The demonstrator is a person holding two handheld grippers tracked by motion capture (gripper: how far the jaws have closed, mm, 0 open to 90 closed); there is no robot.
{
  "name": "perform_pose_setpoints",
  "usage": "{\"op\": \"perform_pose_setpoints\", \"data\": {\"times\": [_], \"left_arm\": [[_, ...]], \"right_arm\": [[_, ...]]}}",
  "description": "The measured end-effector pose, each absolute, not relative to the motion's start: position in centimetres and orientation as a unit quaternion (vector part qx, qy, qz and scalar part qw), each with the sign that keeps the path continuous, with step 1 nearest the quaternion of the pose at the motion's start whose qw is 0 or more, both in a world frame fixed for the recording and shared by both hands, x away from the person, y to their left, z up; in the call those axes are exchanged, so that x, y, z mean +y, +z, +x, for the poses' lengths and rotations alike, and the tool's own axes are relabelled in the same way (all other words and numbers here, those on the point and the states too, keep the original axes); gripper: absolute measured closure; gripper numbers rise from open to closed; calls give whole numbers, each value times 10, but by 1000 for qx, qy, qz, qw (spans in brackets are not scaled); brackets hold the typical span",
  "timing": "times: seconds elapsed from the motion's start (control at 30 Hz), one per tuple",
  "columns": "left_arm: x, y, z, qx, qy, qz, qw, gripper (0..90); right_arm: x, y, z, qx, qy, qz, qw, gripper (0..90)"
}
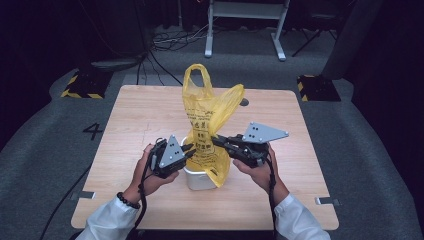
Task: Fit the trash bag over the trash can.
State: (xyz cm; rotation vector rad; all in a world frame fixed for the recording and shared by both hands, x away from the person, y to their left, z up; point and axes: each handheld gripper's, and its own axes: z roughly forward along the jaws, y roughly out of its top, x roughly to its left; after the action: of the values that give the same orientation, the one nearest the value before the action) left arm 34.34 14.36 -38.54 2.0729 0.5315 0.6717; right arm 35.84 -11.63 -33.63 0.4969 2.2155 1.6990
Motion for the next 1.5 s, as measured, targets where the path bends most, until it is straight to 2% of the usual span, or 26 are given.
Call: {"op": "perform_pose_setpoints", "data": {"times": [0.07, 0.13, 0.27, 0.53, 0.63, 0.7, 0.8, 0.93, 1.03, 1.17, 1.5], "left_arm": [[146, -387, 346, 222, 261, 830, 440, 700], [150, -386, 345, 222, 244, 820, 468, 592], [153, -378, 333, 193, 232, 813, 498, 446], [119, -369, 299, 96, 170, 834, 517, 382], [100, -373, 291, 85, 184, 846, 493, 375], [90, -376, 289, 88, 210, 852, 472, 401], [89, -377, 293, 97, 212, 846, 480, 598], [97, -373, 293, 104, 231, 840, 480, 769], [105, -370, 295, 107, 236, 838, 480, 858], [113, -366, 301, 115, 265, 841, 457, 871], [124, -375, 328, 148, 251, 860, 420, 851]], "right_arm": [[-116, -341, 359, 775, 588, 175, 151, 898], [-117, -346, 360, 777, 584, 179, 153, 898], [-119, -354, 363, 776, 581, 189, 153, 898], [-119, -352, 363, 772, 581, 201, 163, 899], [-118, -352, 362, 771, 581, 200, 165, 898], [-117, -351, 362, 771, 582, 202, 164, 898], [-118, -350, 360, 769, 585, 200, 165, 898], [-121, -347, 358, 766, 589, 199, 167, 899], [-123, -345, 356, 761, 595, 198, 168, 899], [-125, -342, 354, 755, 606, 191, 163, 898], [-118, -351, 352, 770, 597, 169, 146, 899]]}}
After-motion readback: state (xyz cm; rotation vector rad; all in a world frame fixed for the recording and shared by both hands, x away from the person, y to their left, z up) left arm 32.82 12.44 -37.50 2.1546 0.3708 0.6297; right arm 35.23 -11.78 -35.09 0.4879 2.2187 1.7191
